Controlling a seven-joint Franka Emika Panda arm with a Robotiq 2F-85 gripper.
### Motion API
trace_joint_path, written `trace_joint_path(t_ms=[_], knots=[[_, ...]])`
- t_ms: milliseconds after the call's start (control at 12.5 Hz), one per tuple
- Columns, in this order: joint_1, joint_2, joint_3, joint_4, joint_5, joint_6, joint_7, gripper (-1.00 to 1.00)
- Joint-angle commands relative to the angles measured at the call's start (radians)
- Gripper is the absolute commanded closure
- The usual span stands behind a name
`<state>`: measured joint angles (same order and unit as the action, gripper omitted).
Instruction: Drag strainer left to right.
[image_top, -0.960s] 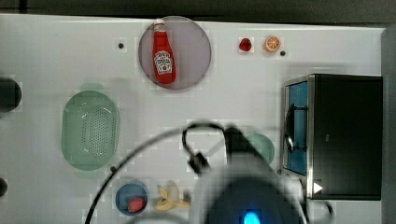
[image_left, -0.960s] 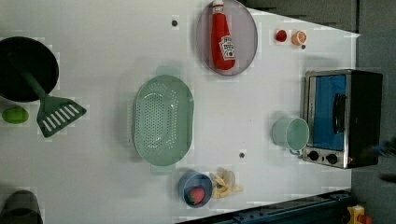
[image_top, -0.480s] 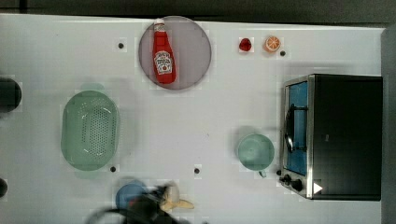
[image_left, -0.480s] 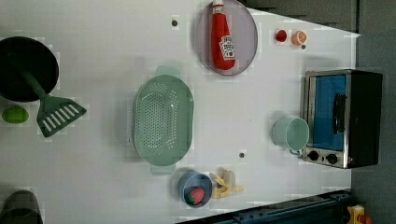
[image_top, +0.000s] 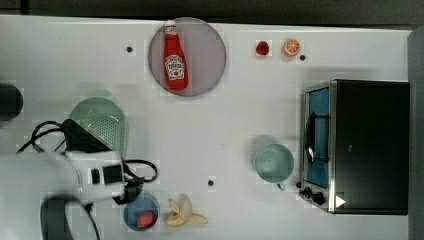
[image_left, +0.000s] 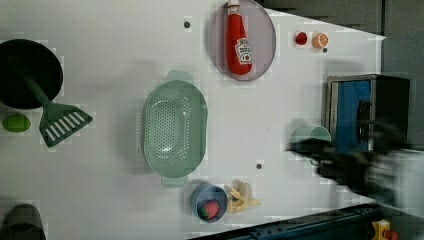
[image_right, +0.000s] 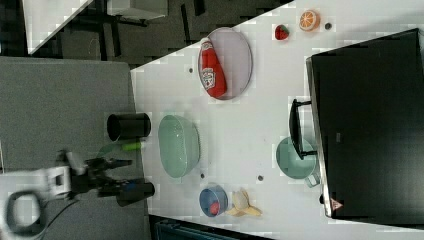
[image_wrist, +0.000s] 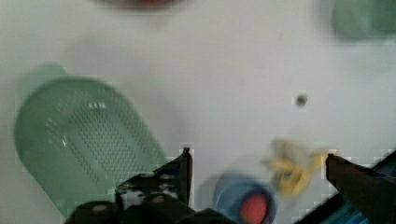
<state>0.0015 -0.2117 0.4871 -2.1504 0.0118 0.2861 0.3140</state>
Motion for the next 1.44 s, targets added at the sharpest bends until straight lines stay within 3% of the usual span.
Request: trace_joint_path(t_ms=[80, 640, 1040, 1440], knots=[[0.003, 0.075, 0.065, 0.02, -0.005, 0.106, 0.391, -1.0], [0.008, 0.476, 0.122, 0.019, -0.039, 0.409, 0.889, -1.0], [0.023, 0.688, 0.092, 0.019, -0.145, 0.636, 0.974, -1.0], [0.065, 0.775, -0.007, 0.02, -0.178, 0.72, 0.974, -1.0]])
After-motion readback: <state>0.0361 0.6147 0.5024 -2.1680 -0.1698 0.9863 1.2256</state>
